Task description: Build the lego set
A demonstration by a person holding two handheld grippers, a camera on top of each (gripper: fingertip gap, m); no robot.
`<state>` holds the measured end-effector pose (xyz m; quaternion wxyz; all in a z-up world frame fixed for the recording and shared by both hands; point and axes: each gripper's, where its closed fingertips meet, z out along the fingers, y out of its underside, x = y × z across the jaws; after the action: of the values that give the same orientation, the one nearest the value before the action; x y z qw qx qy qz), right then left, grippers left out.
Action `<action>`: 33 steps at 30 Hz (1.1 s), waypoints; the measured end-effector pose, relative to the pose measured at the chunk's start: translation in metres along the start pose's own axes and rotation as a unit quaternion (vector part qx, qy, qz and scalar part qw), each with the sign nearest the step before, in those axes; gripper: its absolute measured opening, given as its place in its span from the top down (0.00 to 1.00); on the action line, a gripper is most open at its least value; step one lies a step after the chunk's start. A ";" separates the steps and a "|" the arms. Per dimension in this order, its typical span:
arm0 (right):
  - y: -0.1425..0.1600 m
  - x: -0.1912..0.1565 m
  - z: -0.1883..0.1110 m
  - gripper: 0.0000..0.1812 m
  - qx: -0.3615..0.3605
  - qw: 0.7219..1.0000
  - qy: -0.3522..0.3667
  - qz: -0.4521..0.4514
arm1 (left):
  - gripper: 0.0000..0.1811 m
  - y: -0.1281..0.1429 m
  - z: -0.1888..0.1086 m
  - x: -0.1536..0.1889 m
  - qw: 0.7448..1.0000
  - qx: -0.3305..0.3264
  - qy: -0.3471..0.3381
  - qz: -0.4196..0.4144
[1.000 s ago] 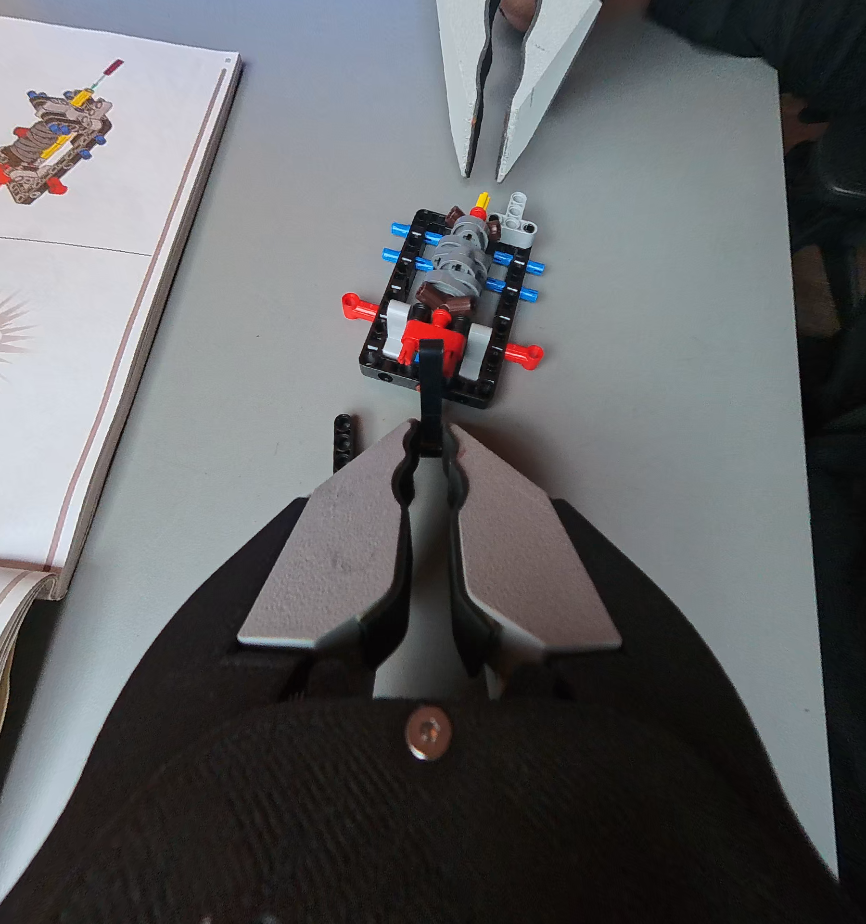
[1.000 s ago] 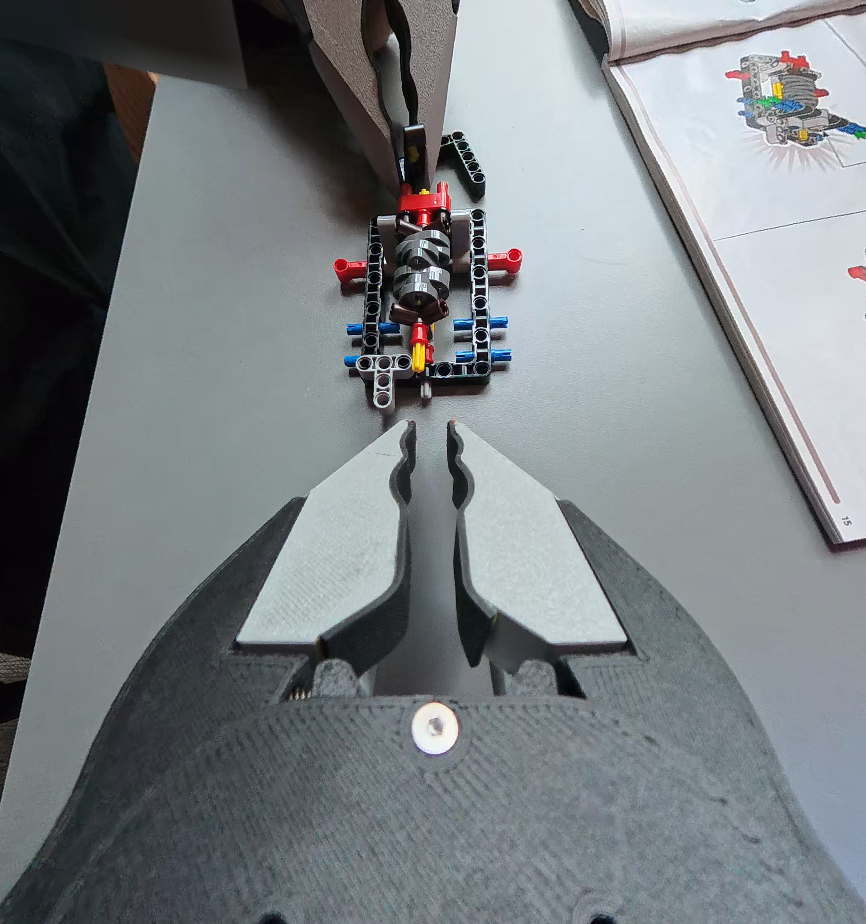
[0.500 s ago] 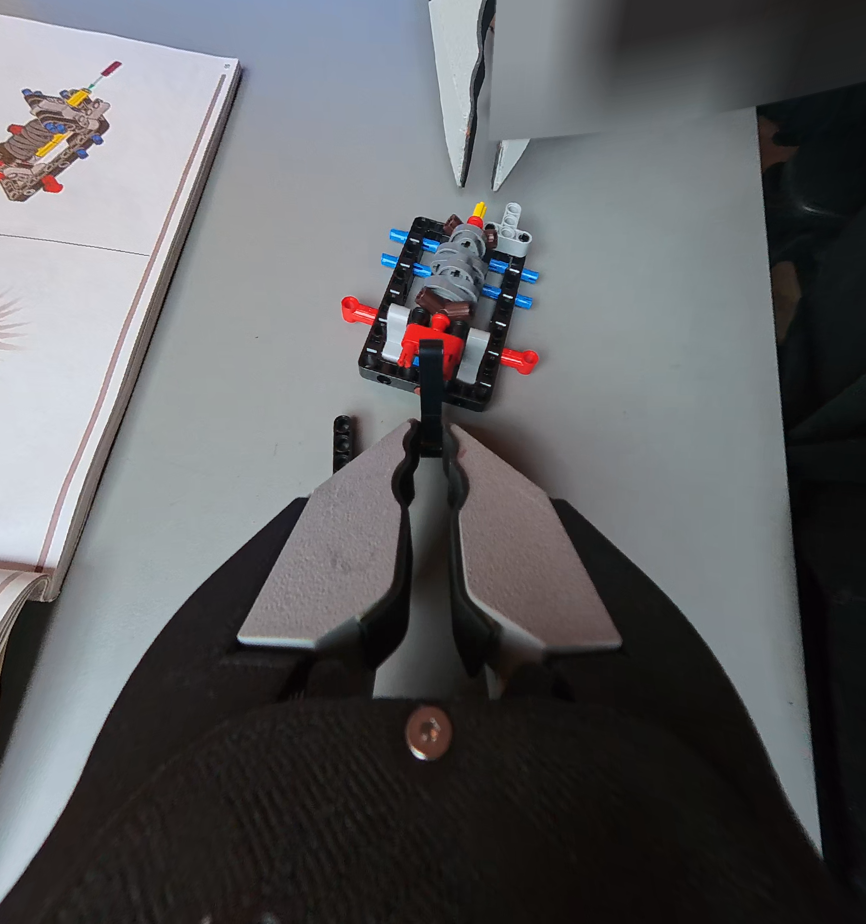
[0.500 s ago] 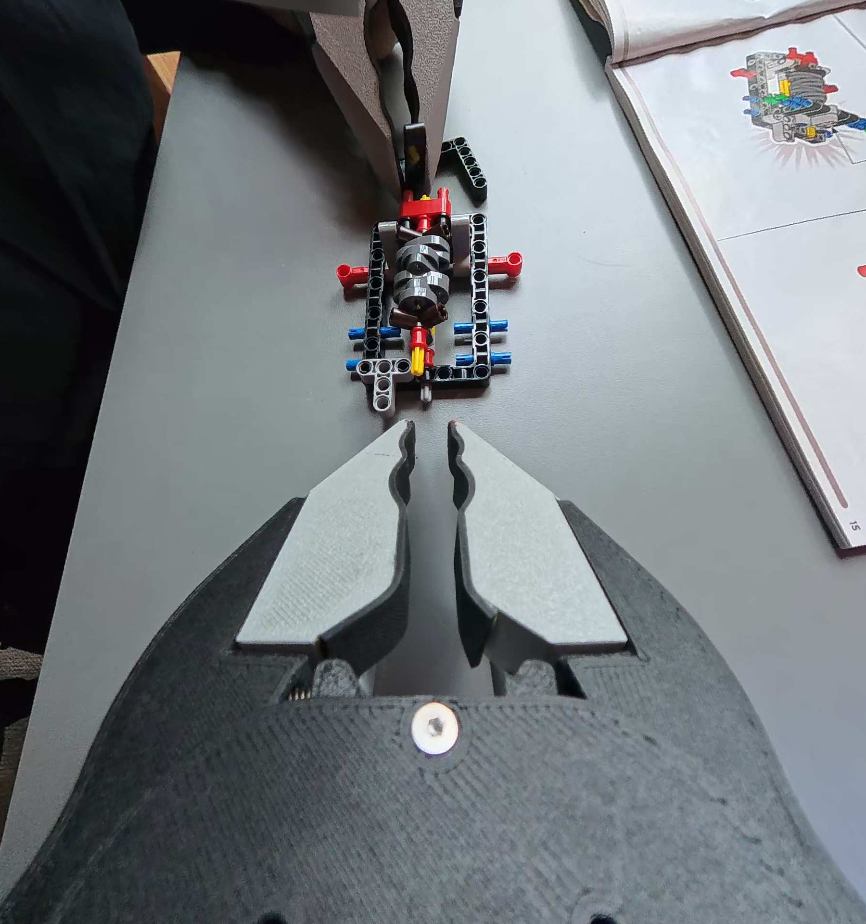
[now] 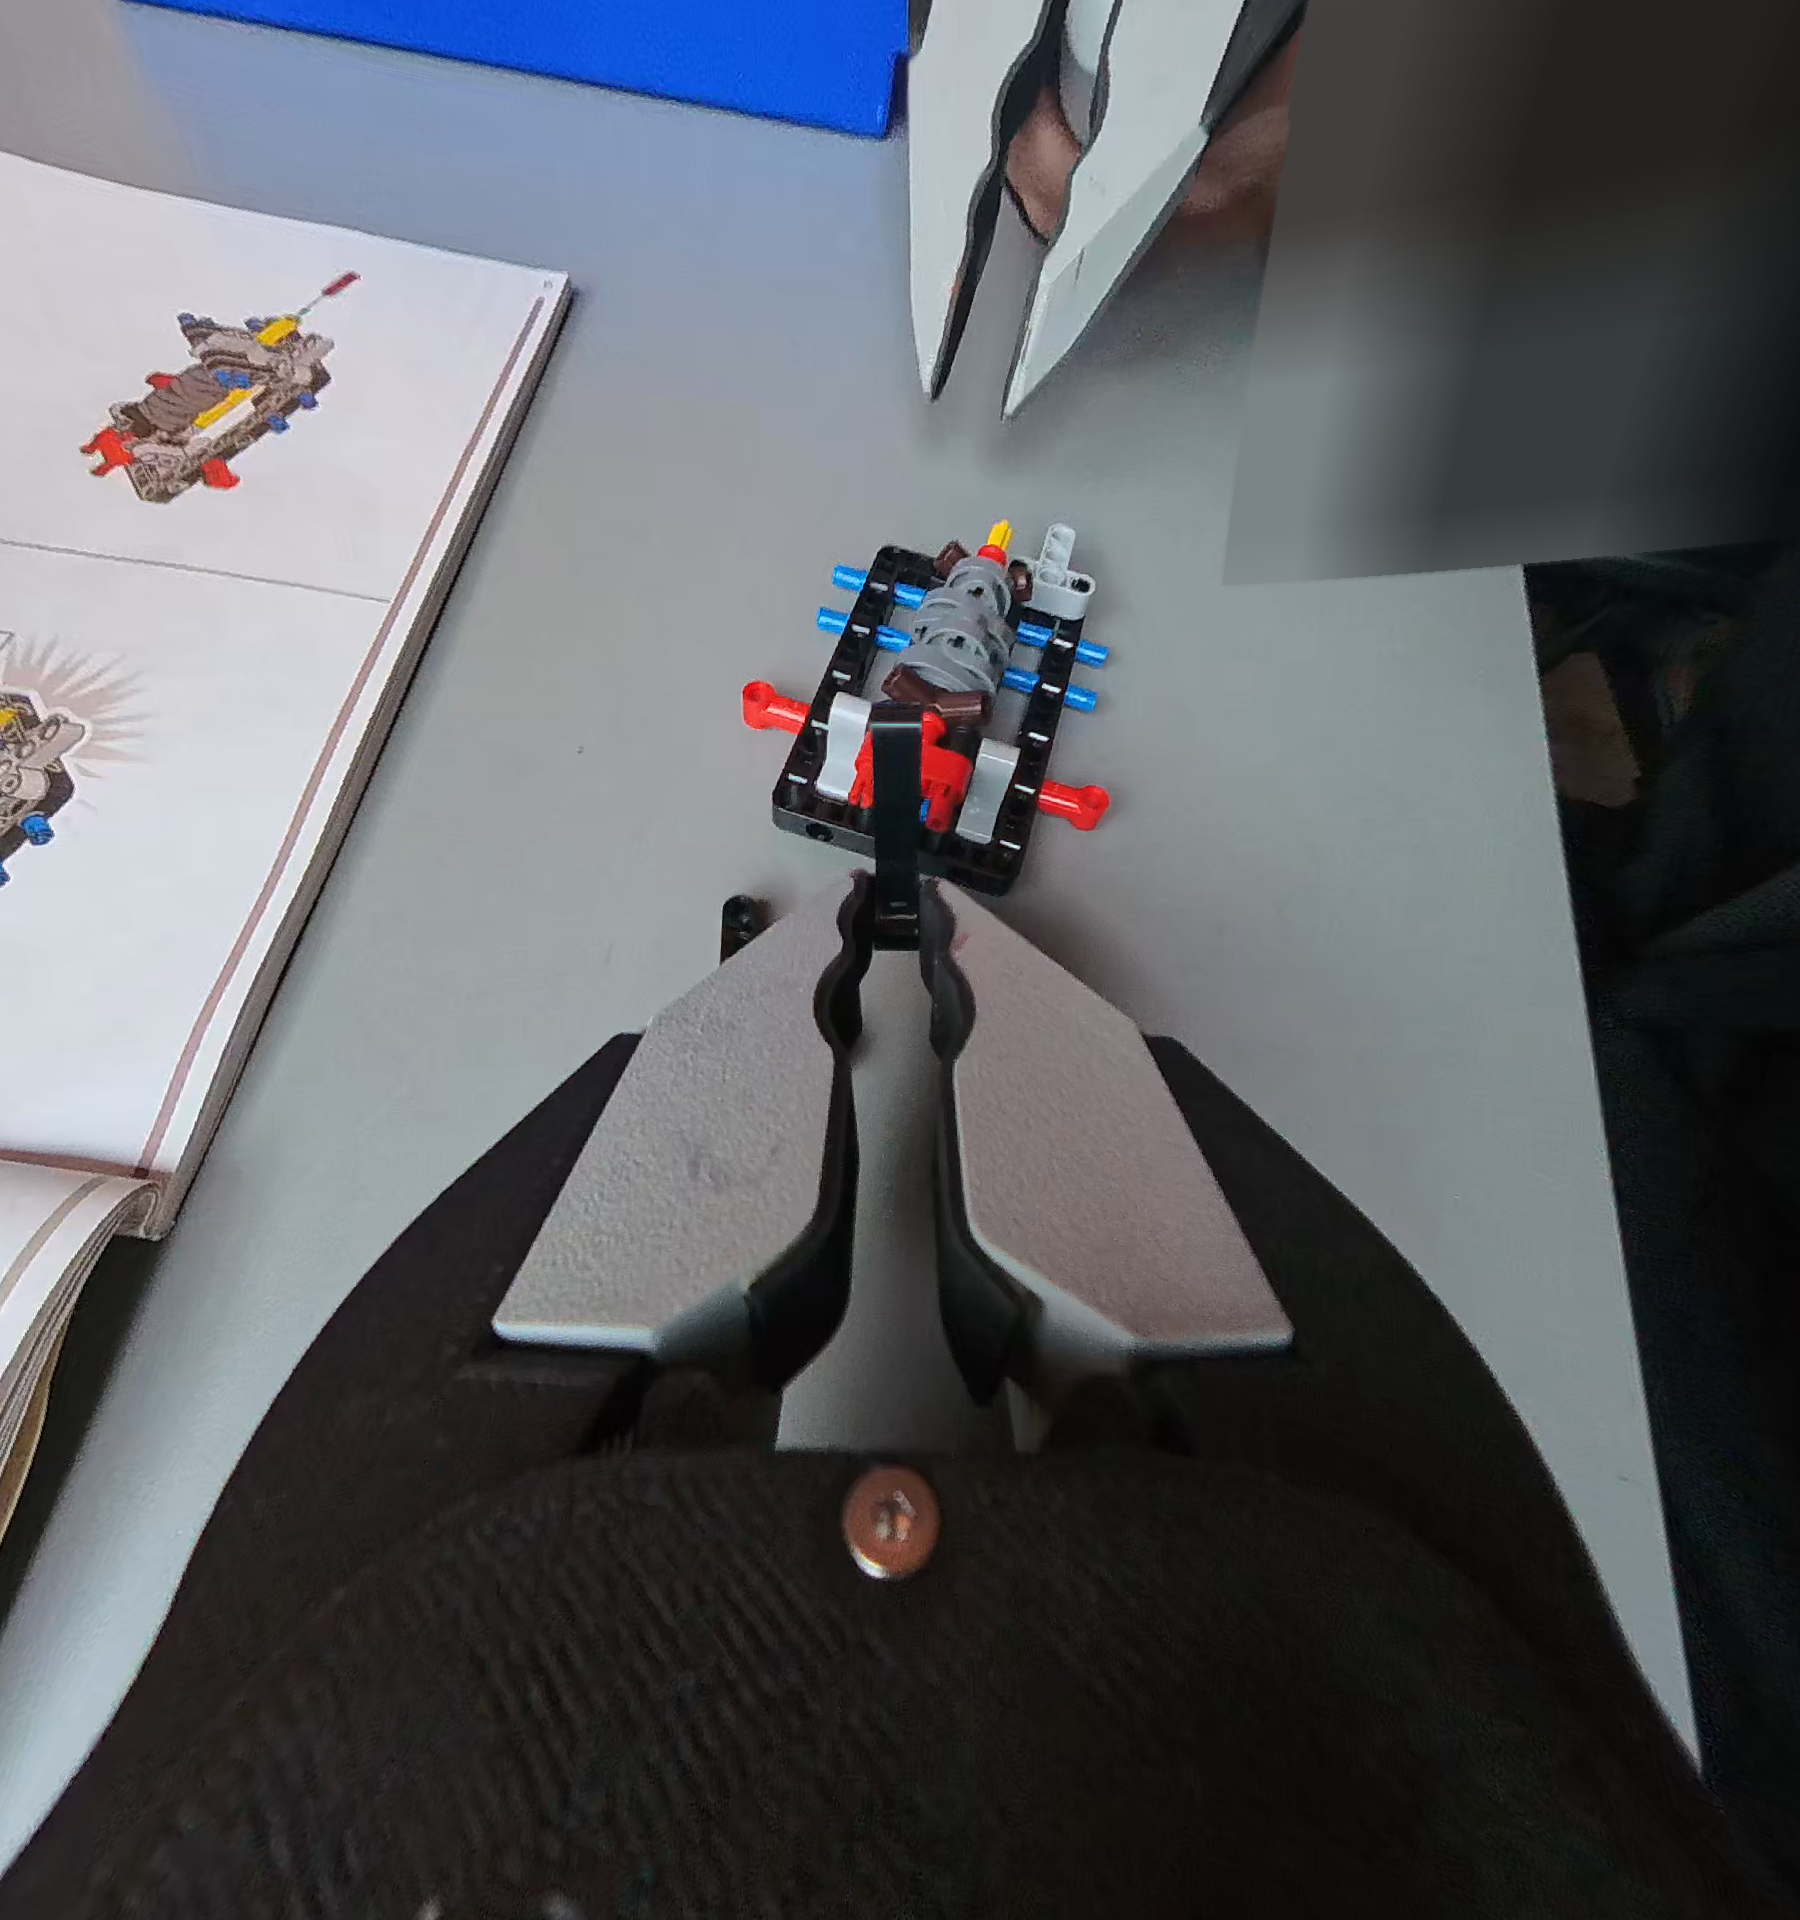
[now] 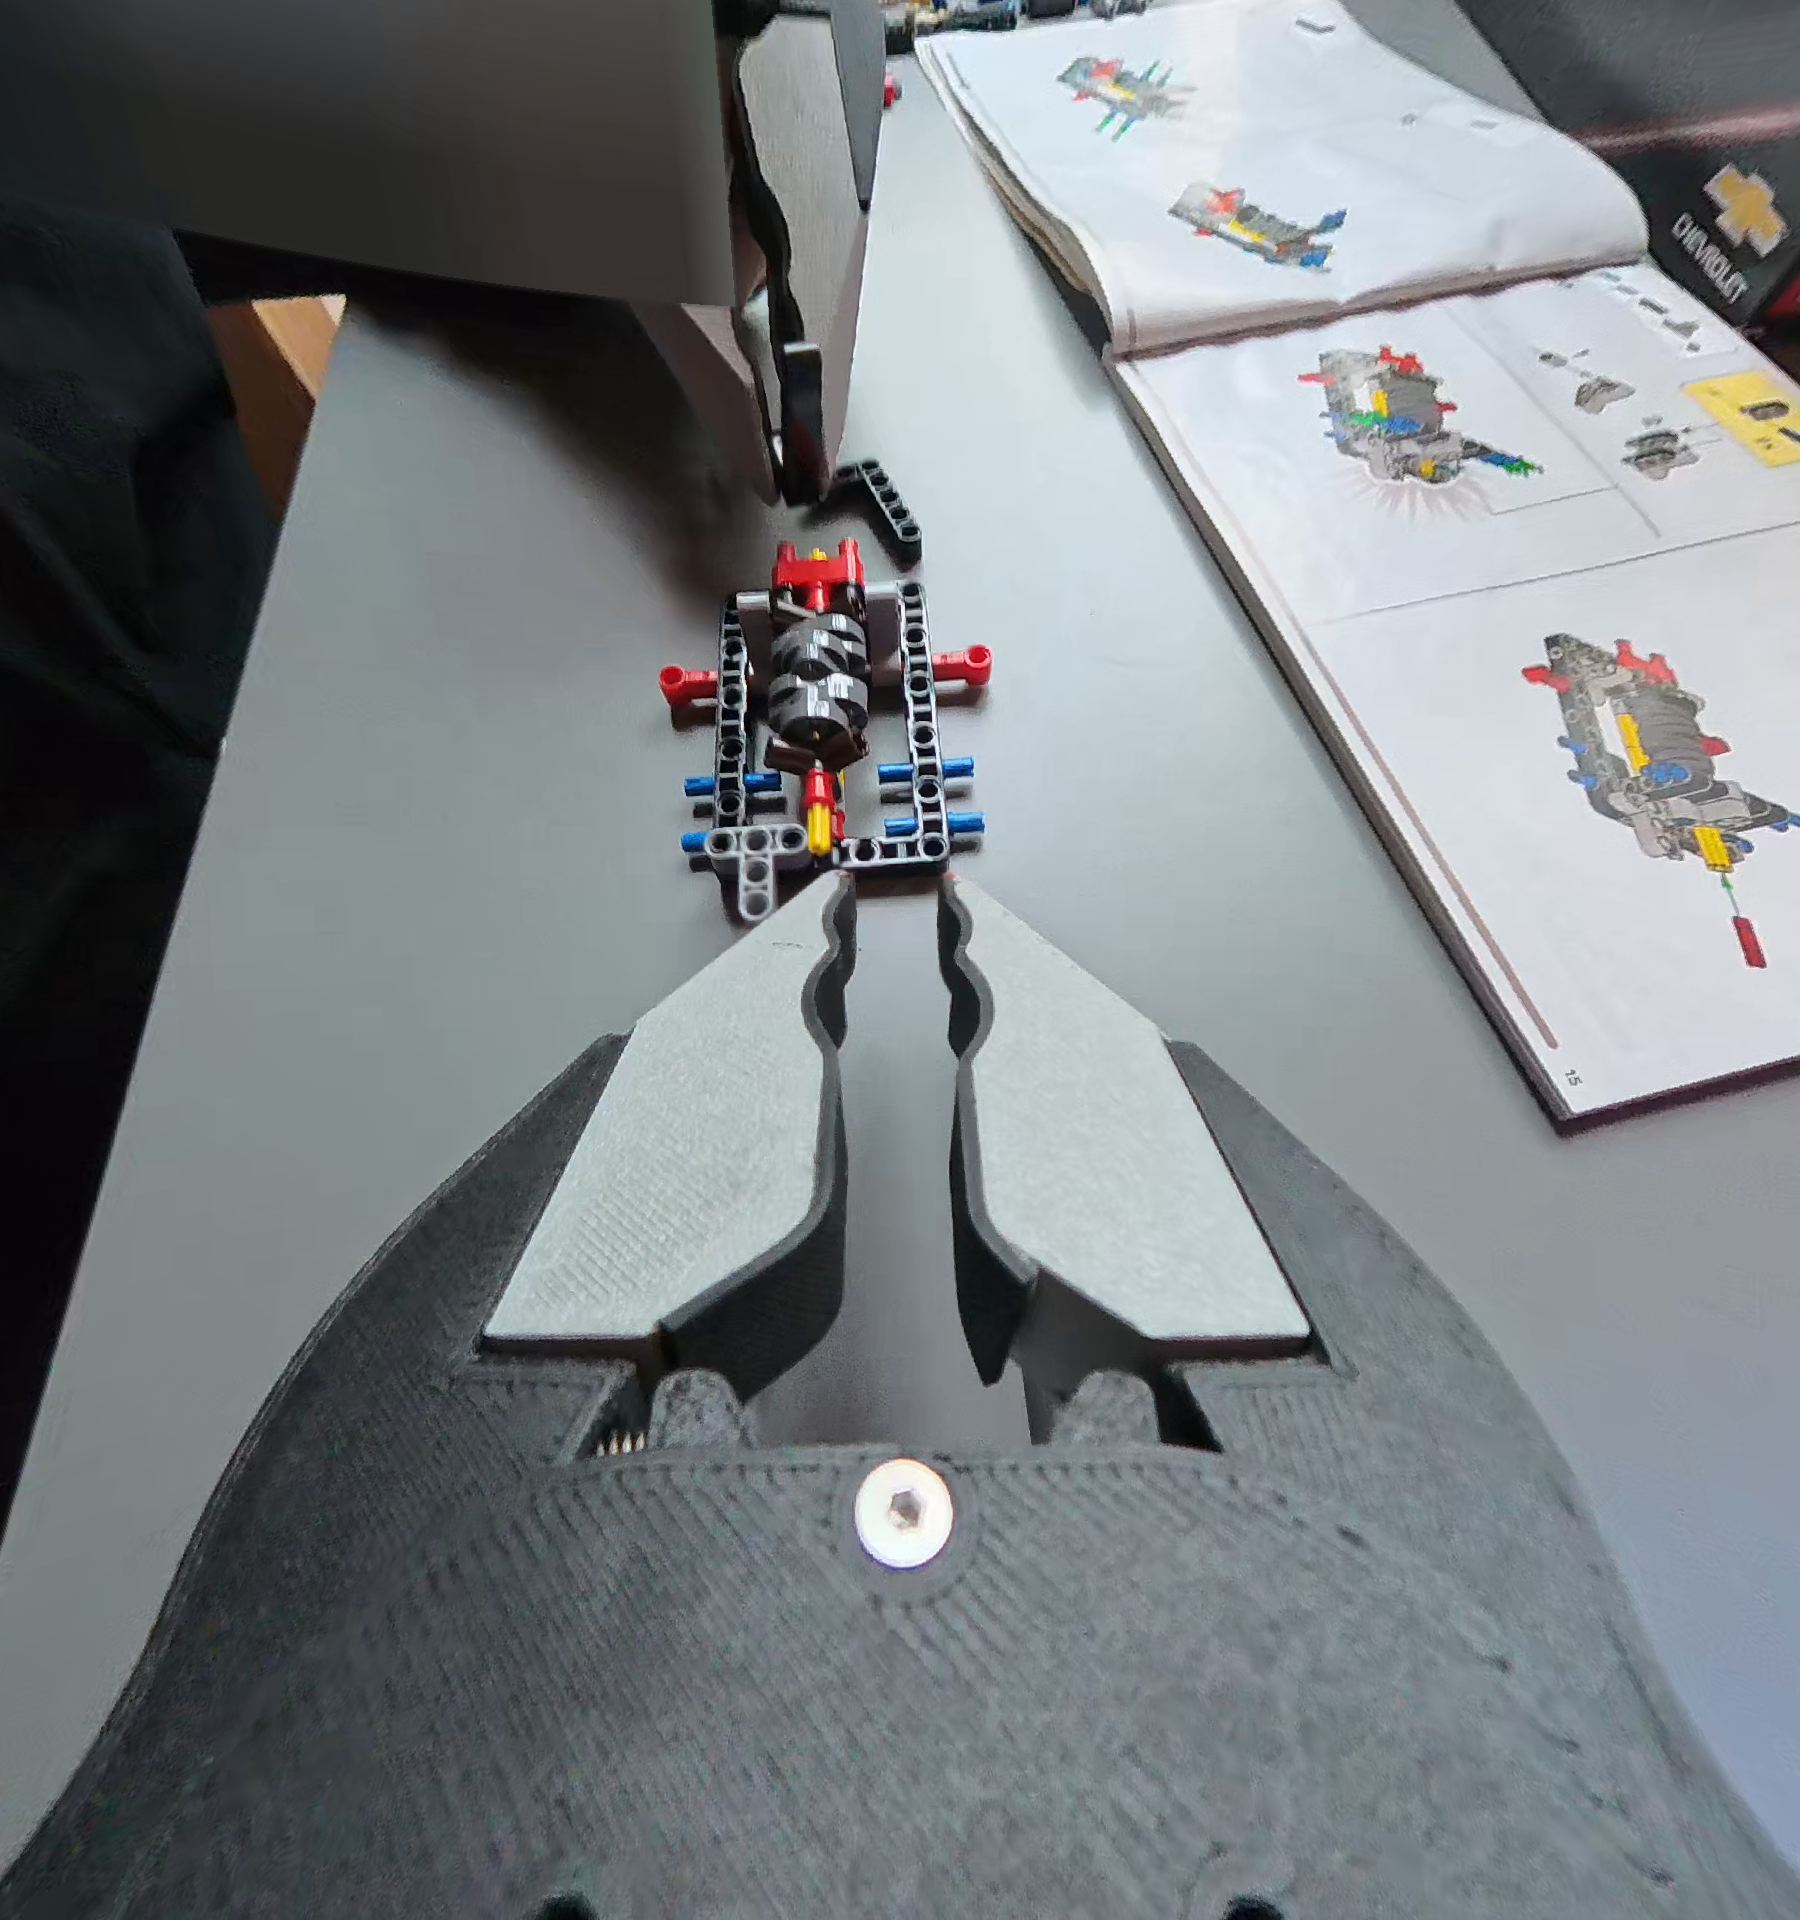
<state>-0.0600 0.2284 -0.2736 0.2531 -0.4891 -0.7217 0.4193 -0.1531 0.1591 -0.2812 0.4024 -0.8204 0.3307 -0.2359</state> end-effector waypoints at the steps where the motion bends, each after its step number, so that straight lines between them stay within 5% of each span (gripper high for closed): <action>1: -0.004 -0.001 0.000 0.94 0.011 1.000 0.000 0.001 | 0.97 -0.002 -0.001 0.001 1.000 0.008 0.003 0.003; 8: -0.071 -0.030 0.009 0.94 0.124 0.992 -0.005 0.018 | 0.97 -0.010 0.003 0.025 0.999 0.017 0.040 0.011; 12: -0.084 -0.058 0.034 0.88 0.082 0.996 -0.027 0.024 | 0.97 -0.017 0.004 0.042 0.998 0.012 0.058 0.007; 25: -0.059 -0.103 0.041 0.97 -0.007 1.000 0.015 -0.019 | 0.97 -0.015 0.021 0.092 0.995 -0.022 0.071 0.072; 33: -0.045 -0.072 0.014 0.98 -0.025 0.985 0.153 -0.074 | 0.89 -0.014 0.010 0.053 0.995 -0.031 -0.009 0.096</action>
<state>-0.0649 0.1496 -0.2393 0.3788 -0.4989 -0.7189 0.3013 -0.1056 0.1317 -0.2688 0.4005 -0.7991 0.4115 -0.1779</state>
